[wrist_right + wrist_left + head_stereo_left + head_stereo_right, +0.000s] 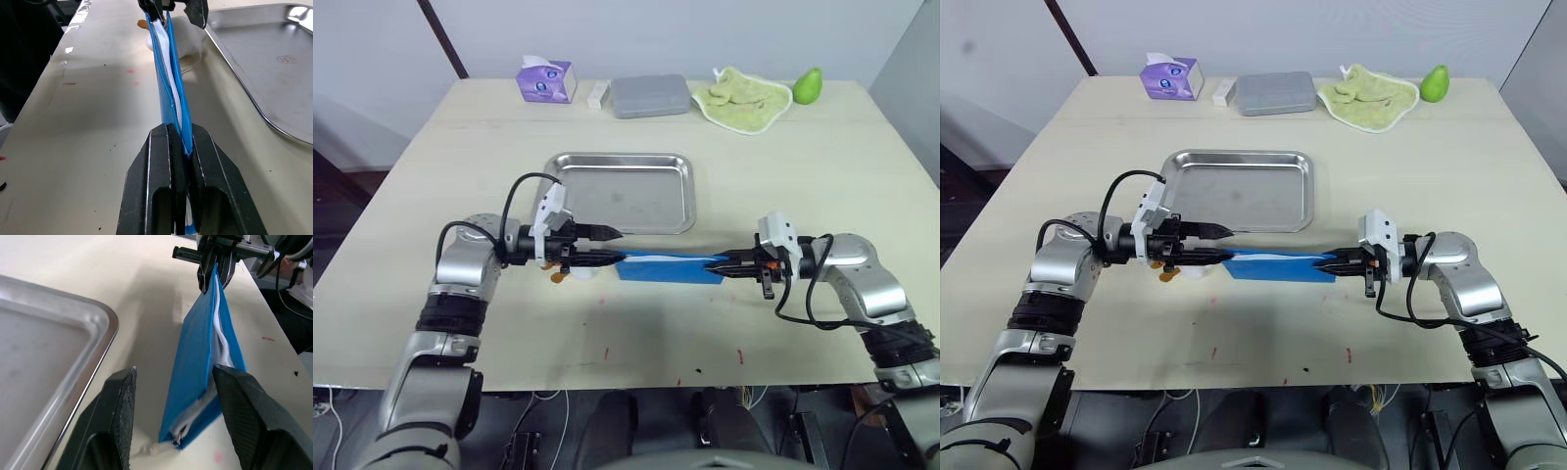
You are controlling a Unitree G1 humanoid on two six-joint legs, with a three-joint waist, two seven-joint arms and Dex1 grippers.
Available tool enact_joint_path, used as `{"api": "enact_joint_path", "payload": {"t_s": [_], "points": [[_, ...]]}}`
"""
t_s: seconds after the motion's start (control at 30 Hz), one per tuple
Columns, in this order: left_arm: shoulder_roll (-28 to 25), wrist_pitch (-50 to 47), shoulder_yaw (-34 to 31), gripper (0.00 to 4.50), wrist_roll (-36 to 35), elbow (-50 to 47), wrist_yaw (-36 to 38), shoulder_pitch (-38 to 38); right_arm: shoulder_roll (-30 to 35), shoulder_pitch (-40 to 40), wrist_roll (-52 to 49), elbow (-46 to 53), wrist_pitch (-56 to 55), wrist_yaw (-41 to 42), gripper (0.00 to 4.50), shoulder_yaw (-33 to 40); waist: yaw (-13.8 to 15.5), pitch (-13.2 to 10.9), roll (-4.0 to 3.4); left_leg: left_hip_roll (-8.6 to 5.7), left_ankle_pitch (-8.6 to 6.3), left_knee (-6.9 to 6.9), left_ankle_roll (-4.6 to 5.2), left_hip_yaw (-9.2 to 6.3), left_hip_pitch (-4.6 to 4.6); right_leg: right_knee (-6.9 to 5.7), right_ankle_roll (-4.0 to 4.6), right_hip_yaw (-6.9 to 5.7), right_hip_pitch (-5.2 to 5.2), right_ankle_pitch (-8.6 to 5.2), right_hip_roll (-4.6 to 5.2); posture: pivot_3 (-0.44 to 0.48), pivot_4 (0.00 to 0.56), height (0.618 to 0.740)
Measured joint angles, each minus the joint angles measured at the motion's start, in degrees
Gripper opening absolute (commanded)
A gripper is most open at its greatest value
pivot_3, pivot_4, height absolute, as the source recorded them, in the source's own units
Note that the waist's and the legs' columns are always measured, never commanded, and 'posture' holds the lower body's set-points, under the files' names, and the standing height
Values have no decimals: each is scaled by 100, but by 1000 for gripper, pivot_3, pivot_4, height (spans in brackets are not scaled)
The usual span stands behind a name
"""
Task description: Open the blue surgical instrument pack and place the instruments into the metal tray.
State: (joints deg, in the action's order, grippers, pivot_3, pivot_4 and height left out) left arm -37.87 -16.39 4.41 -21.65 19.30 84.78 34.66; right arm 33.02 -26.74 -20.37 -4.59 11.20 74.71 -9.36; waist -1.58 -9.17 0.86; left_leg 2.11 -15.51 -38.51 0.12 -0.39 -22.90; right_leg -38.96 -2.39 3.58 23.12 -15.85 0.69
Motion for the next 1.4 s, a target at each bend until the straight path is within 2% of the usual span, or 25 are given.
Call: {"api": "enact_joint_path", "payload": {"t_s": [0.07, 0.1, 0.3, 0.63, 0.8, 1.17, 1.2, 1.3, 1.4], "points": [[56, 43, 67, 335, 21, 0, 10, -1, -2, 0, 4, 0, 3, 0, 0, 0, -5, 0, 0, 0, 0, 0, 0, -1, 0, 0, 0, 0, 0, 0, 0, 0, 150, 740], [81, 54, 70, 56, 24, 0, 25, -1, -3, -1, 8, 0, 4, -1, 0, 1, -6, 0, 0, 0, 0, 0, 0, -1, 0, 0, 0, 0, 0, 0, 0, 0, 150, 740], [55, -11, 69, 56, 21, -57, 83, -17, -4, -6, 0, 2, 27, -1, 0, 2, -15, 0, 0, 0, 0, 0, 0, -4, 0, 0, 0, 0, 0, 0, 0, 0, 150, 740], [-328, -824, -61, 56, -347, -1471, -26, -856, 228, 419, -191, 841, 488, -82, 0, 34, -37, -1, 0, 1, 0, 0, 0, -16, -3, -1, -1, 0, 0, 0, 7, 0, 150, 740], [-340, -813, -163, 56, -424, -1786, -215, -1204, 279, 744, -231, 1215, 574, -284, 0, 46, -33, -1, 1, -1, 0, 0, 0, -15, -3, 1, -1, 0, 0, -1, 6, 0, 150, 740], [-360, -339, -165, 56, -406, -1868, -279, -1424, 270, 775, -51, 1183, 299, -385, 0, 25, -33, -1, 1, -1, 0, 0, 0, -13, -1, 1, -1, 0, -1, -1, 6, 0, 150, 740], [-360, -320, -164, 0, -409, -1868, -282, -1429, 270, 759, -34, 1154, 282, -384, 913, 19, -33, -1, 1, -1, 0, 0, 0, -13, 0, 1, -1, 0, -1, -1, 6, 0, 150, 740], [-361, -247, -171, 0, -426, -1853, -285, -1456, 271, 791, 128, 1032, 99, -436, 2205, 16, -33, -1, 1, -1, 0, 1, 0, -12, 0, 1, -1, 0, -1, -1, 5, 0, 150, 740], [-360, -197, -166, 0, -426, -1840, -286, -1448, 388, 819, 66, 1167, 175, -436, 2205, 34, -33, -1, 0, -1, 0, 1, 0, -13, -1, 1, -1, 1, -1, -1, 6, 0, 150, 740]]}}
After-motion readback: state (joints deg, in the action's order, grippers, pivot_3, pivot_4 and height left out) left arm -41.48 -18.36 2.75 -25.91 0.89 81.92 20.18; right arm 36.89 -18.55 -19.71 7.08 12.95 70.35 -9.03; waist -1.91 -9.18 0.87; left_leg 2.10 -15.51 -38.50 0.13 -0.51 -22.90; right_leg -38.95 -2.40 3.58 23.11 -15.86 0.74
